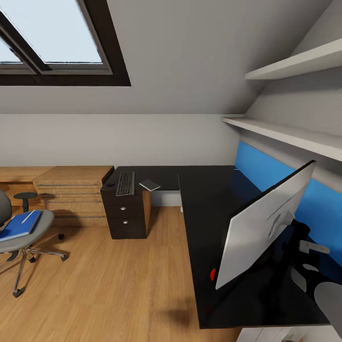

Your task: In the bedroom, organize the workspace by keeping the computer under the desk, ensuring the monitor is on the desk, placing the keyboard on the desk next to the monitor, placing the mouse on the desk next to the keyboard, moving the folder from the swivel chair onto the desk next to the mouse, stacking the notebook on top of the folder with the pen on top of the notebook, and positioning the swivel chair next to the desk.

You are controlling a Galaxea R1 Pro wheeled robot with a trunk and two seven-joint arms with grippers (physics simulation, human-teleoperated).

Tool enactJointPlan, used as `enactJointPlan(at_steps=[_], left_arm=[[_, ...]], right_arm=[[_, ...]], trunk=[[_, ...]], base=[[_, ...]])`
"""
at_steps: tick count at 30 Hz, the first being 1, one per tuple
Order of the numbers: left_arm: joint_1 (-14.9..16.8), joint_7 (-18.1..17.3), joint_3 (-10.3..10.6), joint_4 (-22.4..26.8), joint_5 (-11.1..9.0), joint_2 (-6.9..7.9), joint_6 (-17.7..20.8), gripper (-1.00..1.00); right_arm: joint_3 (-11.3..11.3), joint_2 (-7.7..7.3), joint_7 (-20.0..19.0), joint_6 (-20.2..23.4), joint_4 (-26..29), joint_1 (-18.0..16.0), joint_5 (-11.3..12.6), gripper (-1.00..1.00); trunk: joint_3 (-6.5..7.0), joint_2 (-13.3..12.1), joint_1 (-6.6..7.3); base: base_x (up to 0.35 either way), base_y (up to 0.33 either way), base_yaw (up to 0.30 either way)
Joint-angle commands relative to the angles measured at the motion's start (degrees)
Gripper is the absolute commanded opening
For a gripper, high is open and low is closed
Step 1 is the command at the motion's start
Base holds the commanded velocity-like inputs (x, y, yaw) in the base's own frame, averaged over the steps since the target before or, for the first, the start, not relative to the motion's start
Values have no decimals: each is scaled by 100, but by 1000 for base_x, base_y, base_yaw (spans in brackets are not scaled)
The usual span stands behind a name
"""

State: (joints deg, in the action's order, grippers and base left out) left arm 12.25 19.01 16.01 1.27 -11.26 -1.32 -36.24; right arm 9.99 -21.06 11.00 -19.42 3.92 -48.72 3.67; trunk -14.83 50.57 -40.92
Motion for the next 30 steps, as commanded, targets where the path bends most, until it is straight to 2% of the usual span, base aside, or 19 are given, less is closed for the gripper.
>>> enactJointPlan(at_steps=[1,10,30], left_arm=[[5,24,52,-4,-43,-1,-15,100],[5,24,52,-4,-43,-1,-15,100],[5,29,52,-4,-43,-1,-15,100]], right_arm=[[-261,2,-56,-53,-49,3,117,-100],[-261,98,-141,-64,-42,3,117,-100],[-257,102,-137,-69,-11,3,117,-100]], trunk=[[-9,2,-2],[-9,2,-2],[-9,2,-2]], base=[[0,0,0],[0,0,0],[0,0,2]])
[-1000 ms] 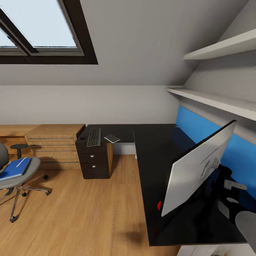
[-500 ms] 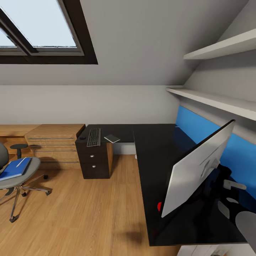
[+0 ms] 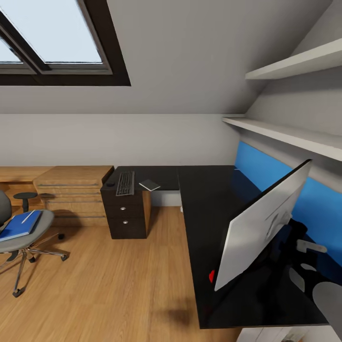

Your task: In the bedroom, organize the workspace by keeping the computer under the desk, ensuring the monitor is on the desk, placing the keyboard on the desk next to the monitor, placing the mouse on the desk next to the keyboard, moving the folder from the swivel chair onto the desk next to the mouse, stacking the notebook on top of the folder with the pen on top of the notebook, and positioning the swivel chair next to the desk.

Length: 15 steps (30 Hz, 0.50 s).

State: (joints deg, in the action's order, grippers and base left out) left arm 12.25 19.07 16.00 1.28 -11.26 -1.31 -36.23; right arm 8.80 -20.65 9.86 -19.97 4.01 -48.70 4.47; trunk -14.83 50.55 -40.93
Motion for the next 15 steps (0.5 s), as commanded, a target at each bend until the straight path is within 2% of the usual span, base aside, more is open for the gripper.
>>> enactJointPlan(at_steps=[1,6,15], left_arm=[[6,24,52,-5,-43,-3,-16,100],[6,26,52,-4,-43,-3,-16,100],[6,27,52,-5,-43,-1,-16,100]], right_arm=[[-136,61,-23,-14,-18,0,36,-100],[-141,61,-24,-15,-19,0,36,-100],[-147,61,-28,-13,-23,0,36,-100]], trunk=[[-9,4,-1],[-9,4,-1],[-9,4,-1]], base=[[0,0,96],[0,0,203],[0,0,272]])
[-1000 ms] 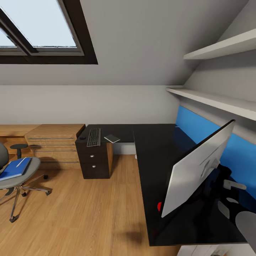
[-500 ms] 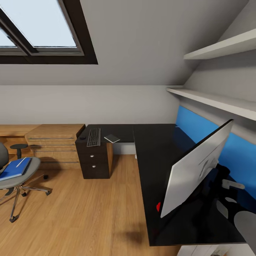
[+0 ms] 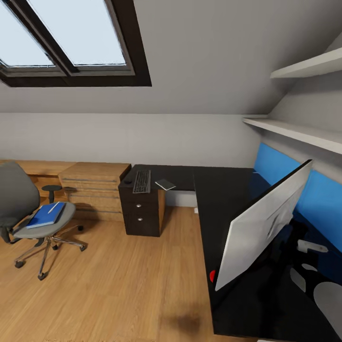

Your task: In the bedroom, organize the workspace by keeping the computer under the desk, ensuring the monitor is on the desk, placing the keyboard on the desk next to the monitor, placing the mouse on the desk next to the keyboard, moving the folder from the swivel chair onto the desk next to the mouse, stacking the notebook on top of the folder with the pen on top of the notebook, and positioning the swivel chair next to the desk.

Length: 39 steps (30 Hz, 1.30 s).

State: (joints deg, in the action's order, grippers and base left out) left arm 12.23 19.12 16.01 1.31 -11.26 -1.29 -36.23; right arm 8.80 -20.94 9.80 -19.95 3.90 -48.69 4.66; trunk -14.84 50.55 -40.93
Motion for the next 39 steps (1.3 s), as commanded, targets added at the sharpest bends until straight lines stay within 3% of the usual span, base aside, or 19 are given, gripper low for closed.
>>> enactJointPlan(at_steps=[1,14,27,39], left_arm=[[7,22,52,-8,-43,-3,-16,100],[7,53,52,-8,-43,-4,-16,100],[7,45,52,-8,-49,-2,-16,100],[7,54,52,-8,-47,-2,-16,100]], right_arm=[[-147,90,-22,-14,-12,0,17,-100],[-142,90,-22,-8,-6,0,17,-100],[-148,90,-22,-8,-5,0,11,-100],[-151,90,-20,-8,-12,0,8,-100]], trunk=[[-8,5,-1],[-8,5,-1],[-8,5,-1],[-8,5,-1]], base=[[0,0,277],[0,-14,120],[0,-249,1],[0,-121,0]])
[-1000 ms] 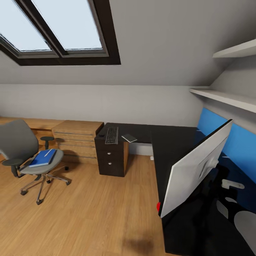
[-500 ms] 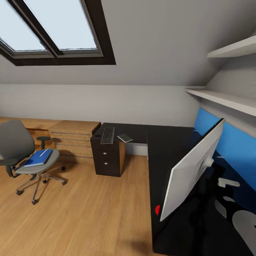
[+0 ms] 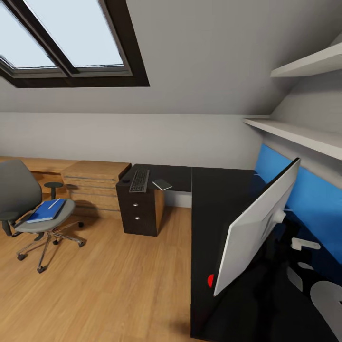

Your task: In the bedroom, organize the workspace by keeping the computer under the desk, ensuring the monitor is on the desk, placing the keyboard on the desk next to the monitor, placing the mouse on the desk next to the keyboard, moving the folder from the swivel chair onto the desk next to the mouse, stacking the notebook on top of the folder with the pen on top of the notebook, and positioning the swivel chair next to the desk.

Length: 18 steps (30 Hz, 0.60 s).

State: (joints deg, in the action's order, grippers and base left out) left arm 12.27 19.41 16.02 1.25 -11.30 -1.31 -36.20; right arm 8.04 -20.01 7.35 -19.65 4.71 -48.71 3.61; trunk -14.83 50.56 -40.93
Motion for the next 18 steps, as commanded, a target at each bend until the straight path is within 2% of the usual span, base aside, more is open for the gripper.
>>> enactJointPlan(at_steps=[1,7,18], left_arm=[[3,26,50,-2,-44,-1,-18,100],[3,28,50,-2,-44,-1,-18,100],[3,28,50,-2,-44,-1,-18,100]], right_arm=[[-75,-2,225,-39,-93,1,113,-100],[-75,-2,225,-39,-93,1,113,-100],[-75,-2,224,-39,-93,1,113,-100]], trunk=[[-9,3,-1],[-9,3,-1],[-9,3,-1]], base=[[0,-274,0],[0,-234,0],[0,-26,0]])
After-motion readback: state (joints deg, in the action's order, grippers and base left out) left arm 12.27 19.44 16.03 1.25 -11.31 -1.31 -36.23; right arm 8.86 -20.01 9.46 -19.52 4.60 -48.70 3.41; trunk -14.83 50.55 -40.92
